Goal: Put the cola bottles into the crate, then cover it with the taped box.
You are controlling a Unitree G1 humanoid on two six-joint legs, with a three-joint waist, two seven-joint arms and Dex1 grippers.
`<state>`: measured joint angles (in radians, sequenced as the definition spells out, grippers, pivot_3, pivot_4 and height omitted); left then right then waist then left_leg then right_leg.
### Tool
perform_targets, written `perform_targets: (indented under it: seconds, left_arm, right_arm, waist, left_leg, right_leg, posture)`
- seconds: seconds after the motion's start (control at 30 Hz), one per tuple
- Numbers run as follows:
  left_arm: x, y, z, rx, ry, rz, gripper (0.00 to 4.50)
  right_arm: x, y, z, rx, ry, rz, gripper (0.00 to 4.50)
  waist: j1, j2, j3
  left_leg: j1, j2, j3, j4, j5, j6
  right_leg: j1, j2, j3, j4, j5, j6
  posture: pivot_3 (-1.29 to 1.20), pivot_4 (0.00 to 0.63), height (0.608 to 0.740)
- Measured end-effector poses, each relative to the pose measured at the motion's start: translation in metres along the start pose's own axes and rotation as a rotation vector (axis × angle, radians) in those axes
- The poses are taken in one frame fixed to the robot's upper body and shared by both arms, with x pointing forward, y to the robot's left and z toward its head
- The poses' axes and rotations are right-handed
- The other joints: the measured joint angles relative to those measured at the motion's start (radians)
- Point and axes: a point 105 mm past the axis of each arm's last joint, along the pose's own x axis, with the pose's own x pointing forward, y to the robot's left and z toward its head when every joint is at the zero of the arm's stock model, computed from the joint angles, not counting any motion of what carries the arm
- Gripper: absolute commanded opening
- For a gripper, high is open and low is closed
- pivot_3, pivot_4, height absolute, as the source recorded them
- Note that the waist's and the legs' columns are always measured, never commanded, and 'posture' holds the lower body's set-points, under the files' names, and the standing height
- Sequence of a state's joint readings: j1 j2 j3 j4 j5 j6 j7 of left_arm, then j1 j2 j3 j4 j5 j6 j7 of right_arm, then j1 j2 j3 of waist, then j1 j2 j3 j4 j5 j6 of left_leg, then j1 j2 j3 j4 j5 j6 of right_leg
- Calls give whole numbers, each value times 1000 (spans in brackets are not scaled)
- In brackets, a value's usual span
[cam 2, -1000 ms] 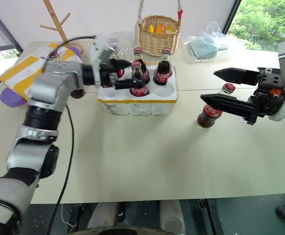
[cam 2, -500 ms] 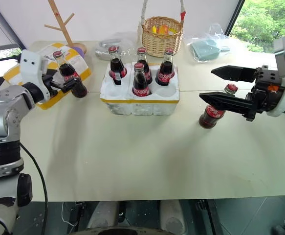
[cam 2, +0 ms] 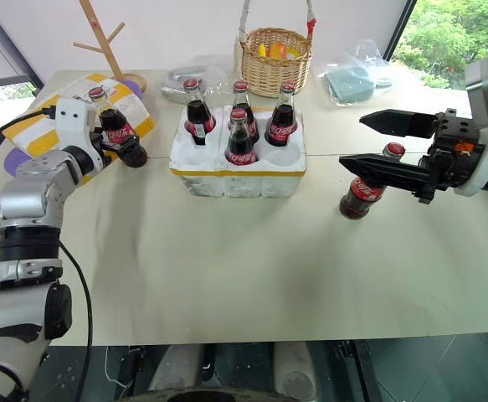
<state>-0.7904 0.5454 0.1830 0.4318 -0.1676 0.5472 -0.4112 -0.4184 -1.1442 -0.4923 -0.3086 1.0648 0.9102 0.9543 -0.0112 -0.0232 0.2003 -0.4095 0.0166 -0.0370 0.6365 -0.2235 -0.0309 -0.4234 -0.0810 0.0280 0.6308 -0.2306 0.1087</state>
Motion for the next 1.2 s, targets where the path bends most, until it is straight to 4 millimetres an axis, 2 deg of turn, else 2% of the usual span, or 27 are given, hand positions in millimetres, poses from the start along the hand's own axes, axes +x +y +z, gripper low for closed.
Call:
perform_targets:
  seconds: [0.2,0.43,0.5,0.6,0.83,0.93,1.0,1.07,1.1,1.2]
  left_arm:
    - [13,5,9,-1,-26,12,4449]
    - [23,7,4,-14,-8,17,4449]
    - [27,4,2,-26,6,13,3929]
    - [28,6,1,-23,5,13,2675]
    - [25,6,3,-19,31,-37,2675]
    - [20,-4,8,-62,57,-134,2675]
    - [15,-19,23,-100,46,-254,2675]
    - [9,-31,51,-106,12,-344,2675]
    - [4,-39,73,-96,-27,-397,2675]
    - [-10,-60,121,-65,-133,-511,2675]
  right_arm:
    - [0,-1,1,-2,-3,-11,4500]
    - [-3,-1,2,-6,-10,-31,4500]
    - [-2,-1,2,-10,-8,-34,4500]
    - [-2,0,3,-13,-8,-38,4500]
    - [-3,-1,2,-4,-8,-44,4500]
    - [-3,-1,2,-4,-9,-45,4500]
    - [-3,-1,1,-4,-9,-45,4500]
    - [-3,-1,1,-4,-9,-45,4500]
    - [-3,-1,1,-4,-9,-44,4500]
    - [-3,-1,1,-1,-11,-42,4500]
  waist:
    - [0,0,0]
    - [0,0,0]
    - [0,0,0]
    - [0,0,0]
    - [0,0,0]
    - [-1,-1,1]
    - [1,-2,1]
    - [2,-5,3]
    - [1,-5,3]
    - [-1,-5,3]
  left_leg:
    - [0,0,0,0,0,0]
    - [0,0,0,0,0,0]
    - [0,0,0,0,0,0]
    - [0,0,0,0,0,0]
    - [0,0,0,0,0,0]
    - [-1,0,0,0,0,0]
    - [-3,0,-1,0,0,0]
    - [-7,0,-2,2,0,0]
    - [-9,0,-3,4,0,0]
    - [-11,0,-2,8,-1,2]
  right_leg:
    - [0,0,0,0,0,0]
    - [0,0,0,0,0,1]
    - [0,0,0,0,1,1]
    - [0,0,0,0,1,1]
    - [0,0,0,0,1,1]
    - [-1,0,0,0,1,1]
    - [-2,0,0,0,1,1]
    - [-4,0,-1,0,1,2]
    - [-5,0,-2,0,1,2]
    - [-5,0,-2,0,2,3]
  posture:
    - [0,150,739]
    - [0,150,739]
    - [0,150,739]
    - [0,150,739]
    - [0,150,739]
    - [0,150,739]
    - [0,150,739]
    - [0,150,739]
    - [0,150,739]
    - [0,150,739]
